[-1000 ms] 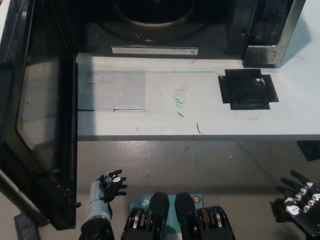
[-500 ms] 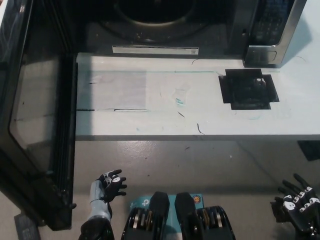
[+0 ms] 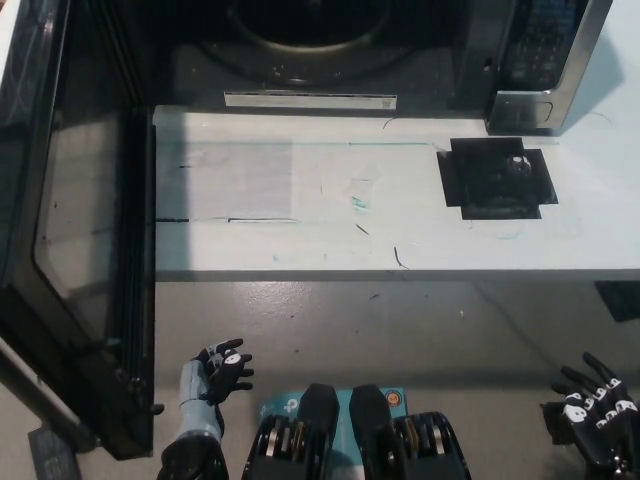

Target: A microwave is kept infront of the robot with its door slightly ajar. The robot uses its right hand to push the door towards the left to open it.

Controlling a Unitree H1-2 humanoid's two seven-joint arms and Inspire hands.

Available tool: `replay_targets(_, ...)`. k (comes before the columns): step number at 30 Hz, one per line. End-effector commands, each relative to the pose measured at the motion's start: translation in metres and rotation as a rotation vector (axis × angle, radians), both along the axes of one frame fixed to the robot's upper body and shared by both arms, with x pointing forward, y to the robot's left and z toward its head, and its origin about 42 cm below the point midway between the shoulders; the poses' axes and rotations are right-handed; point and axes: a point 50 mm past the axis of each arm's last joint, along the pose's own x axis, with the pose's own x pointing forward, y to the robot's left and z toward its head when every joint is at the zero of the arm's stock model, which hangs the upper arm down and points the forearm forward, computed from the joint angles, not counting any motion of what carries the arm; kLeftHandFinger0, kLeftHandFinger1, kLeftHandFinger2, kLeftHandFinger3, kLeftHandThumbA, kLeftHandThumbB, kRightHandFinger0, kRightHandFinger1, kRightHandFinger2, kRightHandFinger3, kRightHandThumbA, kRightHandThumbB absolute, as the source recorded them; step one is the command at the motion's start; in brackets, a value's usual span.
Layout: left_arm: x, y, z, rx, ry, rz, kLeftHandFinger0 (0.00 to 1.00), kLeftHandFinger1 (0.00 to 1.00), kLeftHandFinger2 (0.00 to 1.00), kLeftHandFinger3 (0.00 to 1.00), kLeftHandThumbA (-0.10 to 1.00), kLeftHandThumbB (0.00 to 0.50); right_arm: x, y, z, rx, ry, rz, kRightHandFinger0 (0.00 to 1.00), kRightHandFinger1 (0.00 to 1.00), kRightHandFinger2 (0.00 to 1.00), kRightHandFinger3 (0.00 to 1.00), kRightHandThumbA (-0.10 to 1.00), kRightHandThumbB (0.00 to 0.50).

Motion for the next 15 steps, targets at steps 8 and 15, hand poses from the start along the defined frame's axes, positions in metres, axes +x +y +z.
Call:
replay_targets(8,0.0178,-0.0008,0.0167,0.017,-0.069,0.024,0.37,0.38,0.40,0.47,0.07,0.000,0.0051,-0.0007,0.0044,-0.006,-0.103,-0.040,0.39,0.50,0.62,0.81,0.28,0.224)
replay_targets(15,0.0185,-0.0018,0.0172,0.010,-0.067,0.021,0.41,0.40,0.40,0.48,0.09,0.000,0.0058,-0.0024,0.0058,-0.005,-0.100,-0.047,0.36,0.46,0.60,0.80,0.27,0.221)
